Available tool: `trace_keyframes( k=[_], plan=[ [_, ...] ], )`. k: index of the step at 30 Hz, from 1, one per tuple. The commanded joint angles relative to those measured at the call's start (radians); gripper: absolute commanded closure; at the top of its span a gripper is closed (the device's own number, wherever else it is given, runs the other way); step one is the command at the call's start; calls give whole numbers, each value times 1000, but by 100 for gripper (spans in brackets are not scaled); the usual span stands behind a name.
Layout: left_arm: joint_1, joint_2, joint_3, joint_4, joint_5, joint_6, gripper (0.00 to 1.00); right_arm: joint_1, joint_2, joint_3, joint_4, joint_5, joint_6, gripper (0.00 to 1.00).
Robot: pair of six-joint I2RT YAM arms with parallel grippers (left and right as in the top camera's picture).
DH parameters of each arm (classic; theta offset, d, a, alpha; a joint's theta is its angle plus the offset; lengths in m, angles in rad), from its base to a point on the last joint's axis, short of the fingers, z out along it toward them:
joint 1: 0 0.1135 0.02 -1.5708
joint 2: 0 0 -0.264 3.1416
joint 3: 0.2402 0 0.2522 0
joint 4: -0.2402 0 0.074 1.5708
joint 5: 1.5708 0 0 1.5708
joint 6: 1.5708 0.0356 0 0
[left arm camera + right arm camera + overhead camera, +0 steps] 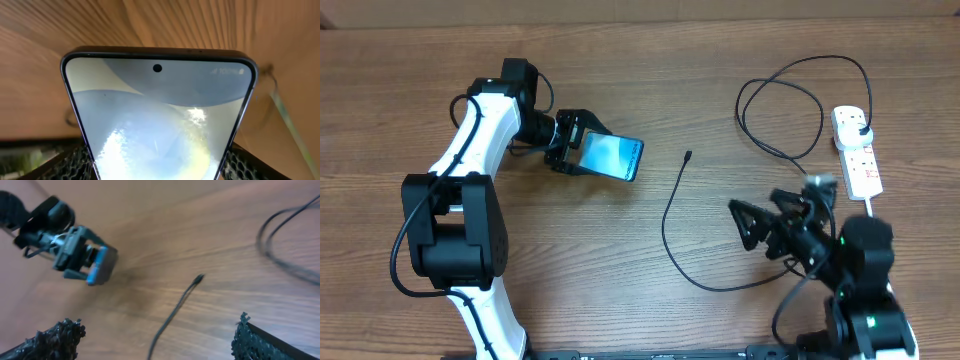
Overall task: Plug charger to phone and switch on socket
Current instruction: 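Move the right gripper toward the phone's bottom edge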
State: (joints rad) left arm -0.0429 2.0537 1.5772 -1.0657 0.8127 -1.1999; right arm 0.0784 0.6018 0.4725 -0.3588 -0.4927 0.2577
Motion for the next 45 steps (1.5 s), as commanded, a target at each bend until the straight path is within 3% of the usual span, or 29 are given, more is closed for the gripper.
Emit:
trace_keyframes(
  k=[1, 8, 13, 18, 25, 28, 36, 45],
  plan=[
    [2, 2, 26, -10, -175, -12, 69, -6, 146, 87, 4, -186, 5, 0],
    [-31, 2, 26, -9, -241, -18, 68, -6, 446, 155, 73, -375, 119, 0],
    [-57, 2, 26, -10, -269, -44, 69, 8, 626, 155, 181, -389, 372, 0],
    [-82, 2, 26, -11, -270, -89, 69, 89, 768, 155, 333, -380, 404, 0],
    [-106, 2, 26, -12, -269, -134, 72, 222, 837, 155, 425, -114, 620, 21],
    [-115, 2, 26, -12, -269, -145, 72, 287, 837, 155, 471, -3, 642, 28],
    [-146, 2, 26, -28, -256, -151, 71, 384, 840, 155, 517, 137, 666, 34],
    [-198, 2, 26, -34, -243, -162, 71, 405, 880, 156, 545, 133, 682, 35]
  ],
)
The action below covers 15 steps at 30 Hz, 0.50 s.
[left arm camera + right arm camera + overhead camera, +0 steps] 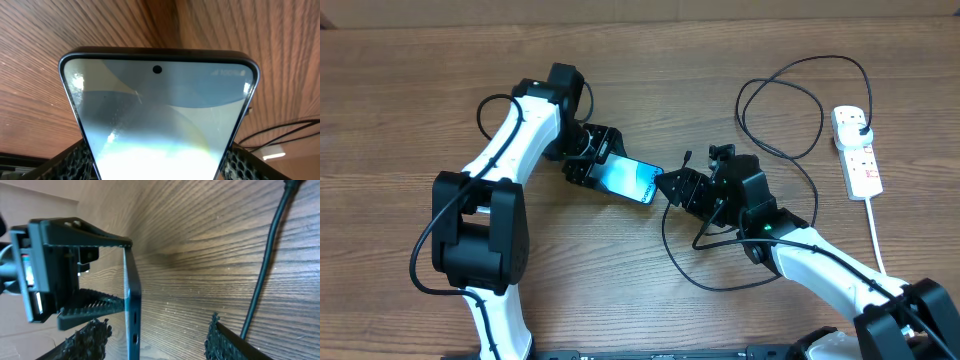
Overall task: Plug charger to phone and switch on socket
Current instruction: 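Move the right gripper toward the phone's bottom edge, then grasp the phone's bottom edge with the right gripper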
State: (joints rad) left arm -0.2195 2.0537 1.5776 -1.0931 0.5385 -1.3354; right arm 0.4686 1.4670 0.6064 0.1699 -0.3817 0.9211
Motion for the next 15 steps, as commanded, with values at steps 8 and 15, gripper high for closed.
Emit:
trace_keyframes(
  k=[8, 15],
  plan=[
    [-74, 2, 25, -7, 32, -56, 70, 45, 16, 21, 23, 60, 53, 52],
    [-97, 2, 25, -6, 62, -60, 70, 62, 16, 21, 24, 83, 64, 60]
  ],
)
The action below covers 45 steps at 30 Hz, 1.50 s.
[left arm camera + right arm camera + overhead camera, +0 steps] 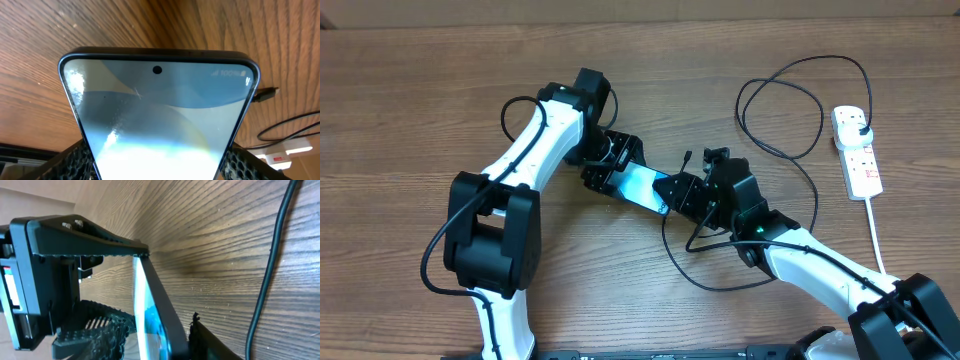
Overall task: Plug charger to phone and switch on socket
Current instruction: 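Grasp the phone's bottom edge with the right gripper, then release the phone from the left gripper and regrasp its side edge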
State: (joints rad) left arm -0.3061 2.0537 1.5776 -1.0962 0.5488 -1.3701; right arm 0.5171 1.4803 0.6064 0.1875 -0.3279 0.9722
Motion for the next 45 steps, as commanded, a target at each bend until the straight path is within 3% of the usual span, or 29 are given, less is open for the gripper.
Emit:
trace_keyframes(
  k=[1, 37, 41, 42, 45],
  plan=[
    [-11, 2, 25, -3, 56, -26, 70, 19, 2, 21, 5, 40, 20, 62],
    [-11, 2, 25, -7, 106, -22, 64, 45, 3, 21, 21, 88, 24, 96],
    [-11, 2, 25, -7, 106, -21, 58, 45, 3, 22, 28, 88, 24, 96],
    [-11, 2, 25, -7, 106, -21, 44, 45, 3, 22, 29, 88, 24, 96],
    [-11, 2, 25, -7, 106, -21, 29, 43, -3, 22, 37, 88, 24, 96]
  ],
)
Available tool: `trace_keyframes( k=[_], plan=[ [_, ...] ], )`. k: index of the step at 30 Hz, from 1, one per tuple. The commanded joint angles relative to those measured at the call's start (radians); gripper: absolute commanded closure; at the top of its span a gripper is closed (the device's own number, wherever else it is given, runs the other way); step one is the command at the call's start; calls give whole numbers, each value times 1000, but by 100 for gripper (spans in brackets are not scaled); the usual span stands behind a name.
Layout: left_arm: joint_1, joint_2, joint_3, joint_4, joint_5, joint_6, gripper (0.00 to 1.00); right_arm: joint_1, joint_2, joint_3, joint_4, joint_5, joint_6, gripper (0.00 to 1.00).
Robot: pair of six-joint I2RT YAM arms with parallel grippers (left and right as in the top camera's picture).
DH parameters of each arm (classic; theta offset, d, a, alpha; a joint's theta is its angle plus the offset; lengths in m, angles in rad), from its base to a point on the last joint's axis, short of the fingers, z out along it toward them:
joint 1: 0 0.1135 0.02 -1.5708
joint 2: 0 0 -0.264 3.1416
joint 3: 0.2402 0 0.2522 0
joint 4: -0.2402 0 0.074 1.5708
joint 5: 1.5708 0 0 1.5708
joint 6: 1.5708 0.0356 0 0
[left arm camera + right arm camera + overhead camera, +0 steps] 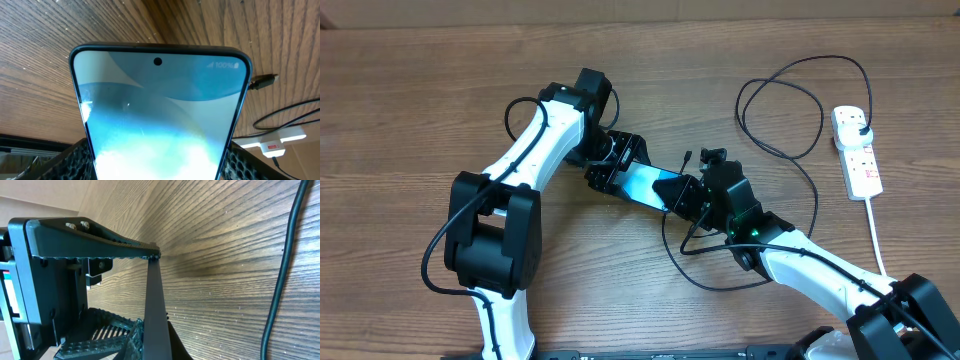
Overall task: Plug charger to phone and switch on socket
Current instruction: 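Release the phone from the left gripper and regrasp its side edge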
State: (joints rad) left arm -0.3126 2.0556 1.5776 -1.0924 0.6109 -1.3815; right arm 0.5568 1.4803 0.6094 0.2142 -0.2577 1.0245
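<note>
The phone (642, 181), screen lit, is held off the wooden table between both grippers. My left gripper (610, 172) is shut on its near end; in the left wrist view the phone (160, 115) fills the frame between the mesh fingers (75, 160). My right gripper (675, 193) is shut on the opposite end, and there the phone (151, 295) shows edge-on. The black charger plug tip (687, 157) lies loose just behind the right gripper, its cable (276, 285) running along the table. The white socket strip (858, 152) lies at the far right.
The cable loops widely between the grippers and the socket strip and also curls under the right arm. The plug tip (262, 81) and socket strip (272, 144) show past the phone's right edge. The table's back edge runs along the top.
My right gripper's jaws, which stood around the phone's free end with a gap, are now shut on it. The phone shows edge-on in the right wrist view. The left arm has barely moved.
At first my left gripper held the phone at the left, and my right gripper stood open near the front right. Then both met mid-table with the right jaws open at the phone's free end, then around it. Now both grippers grip the phone.
</note>
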Motion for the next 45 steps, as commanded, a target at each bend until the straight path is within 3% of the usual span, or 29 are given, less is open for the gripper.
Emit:
trace_keyframes(
  k=[1, 3, 5, 7, 10, 14, 24, 31, 38, 45],
  plan=[
    [-5, 0, 25, -11, 43, -9, 25, 3, -7, 19, 10, 18, -29, 96],
    [0, 0, 25, -11, 45, 32, 18, -3, -20, 19, 8, 17, -29, 96],
    [5, 0, 25, -10, 44, 146, 0, -10, -37, 19, 8, 17, -29, 96],
    [13, 0, 25, -10, 44, 271, 0, -22, -59, 19, 8, 16, -29, 96],
    [35, -1, 25, 1, 63, 358, 0, -39, -89, 19, -4, 10, -29, 96],
    [101, -1, 25, 32, 200, 618, 0, -69, -138, 19, -60, 10, -30, 96],
    [241, -34, 76, 23, 406, 915, 0, -129, -256, 35, -100, 11, -35, 96],
    [234, -133, 109, 85, 412, 921, 0, -138, -277, 115, -96, 127, 72, 96],
    [227, -166, 109, 187, 411, 728, 2, -137, -274, 153, 18, 260, 275, 96],
    [215, -166, 109, 319, 456, 603, 4, -137, -226, 153, 127, 265, 584, 96]
  ],
)
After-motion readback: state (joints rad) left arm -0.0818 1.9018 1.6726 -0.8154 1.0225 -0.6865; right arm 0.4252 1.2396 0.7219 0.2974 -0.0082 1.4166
